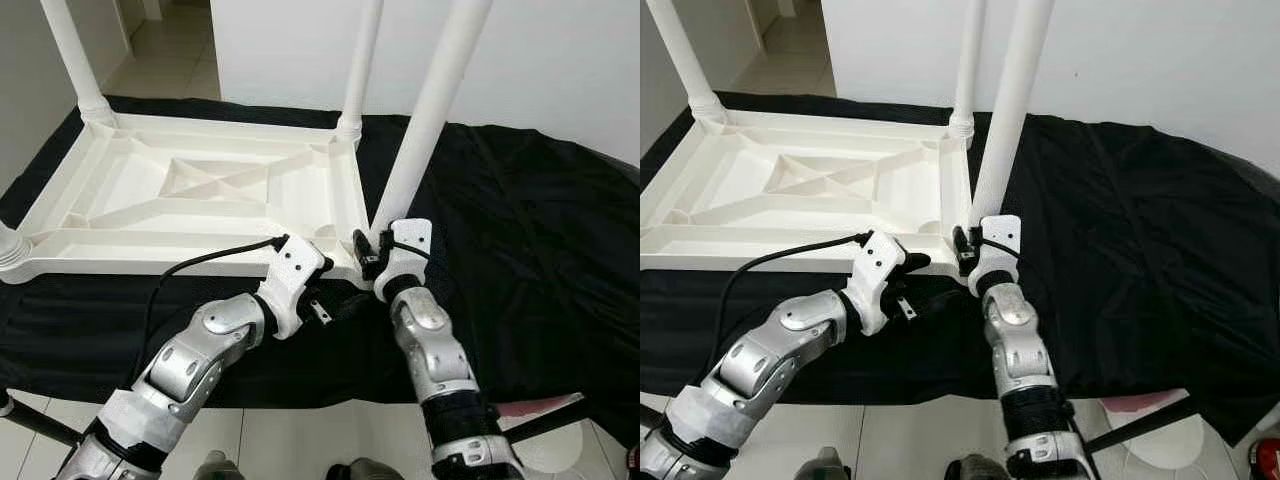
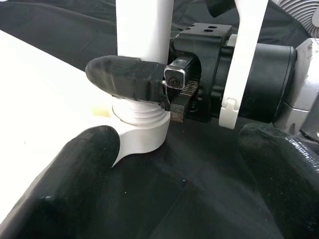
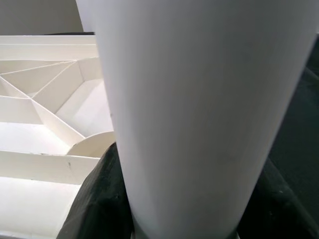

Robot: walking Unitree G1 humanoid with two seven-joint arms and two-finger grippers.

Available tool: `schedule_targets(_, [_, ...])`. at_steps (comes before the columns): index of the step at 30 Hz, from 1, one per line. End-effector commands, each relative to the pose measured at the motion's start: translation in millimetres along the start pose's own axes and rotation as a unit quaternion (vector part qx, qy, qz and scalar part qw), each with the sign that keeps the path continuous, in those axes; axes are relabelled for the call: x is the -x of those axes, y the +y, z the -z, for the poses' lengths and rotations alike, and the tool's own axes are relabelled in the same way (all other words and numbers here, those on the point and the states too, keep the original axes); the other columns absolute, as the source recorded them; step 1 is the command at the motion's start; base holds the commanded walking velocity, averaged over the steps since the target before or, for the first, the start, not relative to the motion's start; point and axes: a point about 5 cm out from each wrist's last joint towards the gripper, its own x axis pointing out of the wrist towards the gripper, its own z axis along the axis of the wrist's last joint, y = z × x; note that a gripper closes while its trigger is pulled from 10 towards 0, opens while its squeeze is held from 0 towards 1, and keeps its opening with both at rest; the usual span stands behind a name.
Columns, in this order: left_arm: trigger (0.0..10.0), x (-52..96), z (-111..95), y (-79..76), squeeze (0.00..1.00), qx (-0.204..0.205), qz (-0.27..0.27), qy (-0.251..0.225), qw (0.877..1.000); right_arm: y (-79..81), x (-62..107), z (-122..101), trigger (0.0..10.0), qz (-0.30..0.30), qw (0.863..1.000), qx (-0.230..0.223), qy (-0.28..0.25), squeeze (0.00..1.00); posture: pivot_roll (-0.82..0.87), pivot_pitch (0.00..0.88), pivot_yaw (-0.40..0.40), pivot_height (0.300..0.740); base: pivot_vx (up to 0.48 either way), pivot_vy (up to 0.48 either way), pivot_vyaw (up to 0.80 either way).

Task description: Building children table

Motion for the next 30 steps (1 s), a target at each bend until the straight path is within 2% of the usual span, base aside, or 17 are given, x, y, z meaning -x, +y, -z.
schedule_targets(1, [10.0,0.3,-0.9,-5.0,0.00,-0.003,0.046,0.000,0.999,-1.5,2.4,3.9,10.0,0.010,1.000,-0.004,0.011,0.00,0.08,0.030,-0.071,0.740,0.000,0.000,0.00])
schedule_targets(3, [10.0,0.2,-0.9,-5.1,0.00,-0.003,0.046,0.000,0.999,-1.4,3.1,3.4,10.0,0.005,1.000,-0.003,0.009,0.00,0.09,0.032,-0.072,0.740,0.000,0.000,0.00])
schedule_targets(4, [10.0,0.0,-1.2,-4.8,0.00,-0.004,0.046,0.000,0.999,-3.2,4.1,2.5,10.0,0.007,1.000,-0.002,0.007,0.26,0.09,0.032,-0.072,0.740,0.000,0.000,0.00])
schedule_targets(5, [10.0,-0.1,-1.8,-4.2,0.00,-0.004,0.046,0.000,0.999,-5.8,5.1,1.6,10.0,0.007,1.000,-0.005,0.005,1.00,0.09,0.033,-0.072,0.740,0.000,0.000,0.00])
schedule_targets(9, [10.0,-0.3,-3.0,-2.3,0.00,-0.006,0.045,-0.001,0.999,-13.9,6.8,-3.7,10.0,0.004,1.000,-0.005,-0.010,1.00,0.08,0.033,-0.072,0.740,0.000,0.000,0.00])
schedule_targets(12, [10.0,-1.3,-3.8,-2.0,0.00,-0.006,0.044,-0.003,0.999,-25.1,7.4,-6.6,10.0,-0.028,1.000,0.004,-0.011,1.00,0.08,0.032,-0.072,0.740,0.000,0.000,0.00])
schedule_targets(15, [10.0,-1.4,-4.1,-1.9,0.00,-0.006,0.044,-0.004,0.999,-28.0,7.8,-6.6,10.0,-0.041,0.999,0.008,-0.008,1.00,0.08,0.031,-0.071,0.740,0.000,0.000,0.00])
schedule_targets(16, [10.0,-1.5,-4.3,-1.7,0.00,-0.008,0.044,-0.004,0.999,-31.3,7.5,-5.8,10.0,-0.058,0.998,0.014,-0.002,0.00,0.08,0.030,-0.070,0.740,0.000,0.000,0.00])
schedule_targets(20, [10.0,-1.7,-4.7,-1.3,0.00,-0.008,0.044,-0.004,0.999,-34.5,7.0,-5.4,10.0,-0.074,0.997,0.023,0.001,0.00,0.08,0.028,-0.068,0.740,0.000,0.000,0.00])
schedule_targets(22, [10.0,-2.1,-6.2,0.2,0.00,-0.011,0.045,-0.005,0.999,-39.8,2.3,-4.7,10.0,-0.154,0.987,0.053,0.007,0.00,0.08,0.027,-0.062,0.740,0.000,0.000,0.00])
schedule_targets(23, [10.0,-2.1,-6.2,0.2,0.00,-0.011,0.045,-0.005,0.999,-39.8,2.3,-4.7,10.0,-0.154,0.987,0.053,0.007,0.00,0.08,0.027,-0.062,0.740,0.000,0.000,0.00])
schedule_targets(24, [10.0,-2.3,-7.1,1.2,0.00,-0.013,0.045,-0.005,0.999,-41.2,-1.1,-6.6,10.0,-0.198,0.978,0.069,0.008,0.00,0.08,0.026,-0.058,0.740,0.000,0.000,0.00])
schedule_targets(25, [10.0,-2.3,-7.1,1.2,0.00,-0.013,0.045,-0.005,0.999,-41.2,-1.1,-6.6,10.0,-0.198,0.978,0.069,0.008,0.00,0.08,0.026,-0.058,0.740,0.000,0.000,0.00])
schedule_targets(27, [10.0,-2.1,-7.8,1.7,0.00,-0.014,0.046,-0.005,0.999,-38.7,-8.8,-8.3,10.0,-0.250,0.964,0.086,0.015,0.00,0.08,0.024,-0.057,0.740,0.000,0.000,0.00])
schedule_targets(29, [10.0,-2.1,-7.8,1.7,0.00,-0.014,0.046,-0.005,0.999,-38.7,-8.8,-8.3,10.0,-0.250,0.964,0.086,0.015,0.00,0.08,0.024,-0.057,0.740,0.000,0.000,0.00])
schedule_targets(30, [10.0,-2.3,-8.4,1.7,0.00,-0.015,0.047,-0.006,0.999,-36.1,-12.8,-8.3,10.0,-0.276,0.957,0.092,0.017,0.00,0.08,0.022,-0.054,0.740,0.000,0.000,0.00])
